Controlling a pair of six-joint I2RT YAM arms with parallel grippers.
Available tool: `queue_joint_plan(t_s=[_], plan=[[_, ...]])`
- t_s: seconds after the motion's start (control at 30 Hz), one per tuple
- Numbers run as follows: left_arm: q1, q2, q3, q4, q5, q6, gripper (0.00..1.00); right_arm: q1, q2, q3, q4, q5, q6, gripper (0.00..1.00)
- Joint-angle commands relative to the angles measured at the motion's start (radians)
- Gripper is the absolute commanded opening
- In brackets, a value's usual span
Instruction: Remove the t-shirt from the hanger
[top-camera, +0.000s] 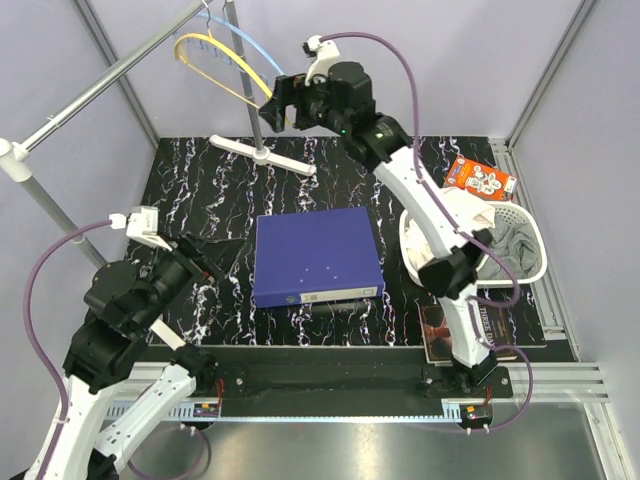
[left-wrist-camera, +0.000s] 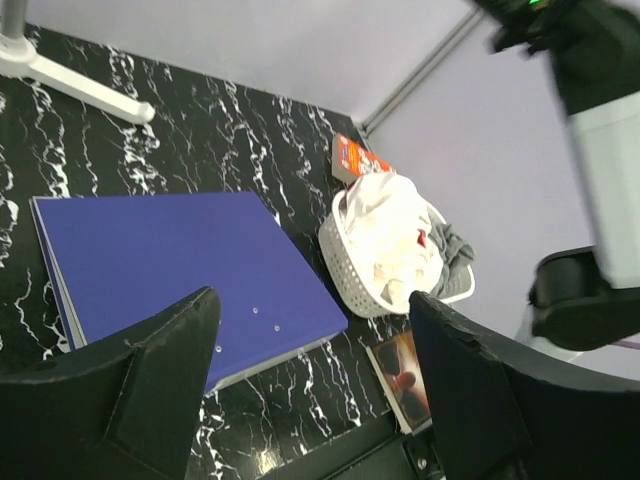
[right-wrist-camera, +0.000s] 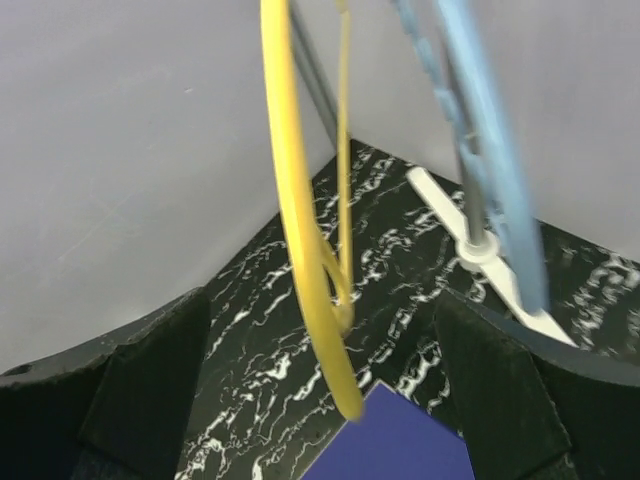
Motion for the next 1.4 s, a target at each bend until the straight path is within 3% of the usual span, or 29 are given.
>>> queue_joint_plan(t_s=[0.0, 0.13, 0.23, 0.27, 0.37, 0.53, 0.63, 0.77, 1.1, 1.2, 1.37], plan=[[-0.002, 0.047, 0.004, 0.043, 0.087, -0.001, 0.80, -0.008, -0.203, -0.092, -0.212, 0.209, -0.053, 1.00], [-0.004, 0.076, -0.015, 0.074, 0.130, -0.010, 0.82, -0.008, -0.358, -0.288, -0.343, 0.330, -0.023, 1.00], [-0.002, 0.106, -0.064, 0.116, 0.180, -0.023, 0.84, -0.007, -0.601, -0.581, -0.311, 0.346, 0.040, 1.00], [-0.004, 0.123, -0.078, 0.130, 0.212, -0.036, 0.84, -0.007, -0.662, -0.754, -0.285, 0.328, 0.081, 1.00], [-0.004, 0.160, -0.143, 0.205, 0.289, -0.087, 0.84, -0.003, -0.889, -1.068, -0.176, 0.219, 0.169, 1.00], [-0.016, 0.182, -0.310, 0.388, 0.401, -0.190, 0.87, 0.023, -1.227, -1.507, -0.047, 0.022, 0.333, 1.00], [-0.046, 0.148, -0.433, 0.500, 0.440, -0.230, 0.88, 0.024, -1.428, -1.706, 0.135, -0.100, 0.456, 1.00], [-0.063, 0.000, -0.599, 0.603, 0.510, -0.280, 0.89, 0.026, -1.663, -2.000, 0.270, -0.107, 0.597, 1.00], [-0.063, -0.574, -1.044, 0.824, 0.533, -0.515, 0.92, 0.024, -2.170, -2.307, 0.208, 0.125, 0.715, 1.00], [-0.065, -0.549, -1.163, 1.050, 0.569, -0.590, 0.92, 0.026, -2.126, -2.361, 0.224, 0.124, 0.755, 1.00], [-0.065, -0.490, -1.162, 1.040, 0.576, -0.481, 0.93, 0.024, -2.067, -2.488, 0.367, 0.107, 0.741, 1.00]])
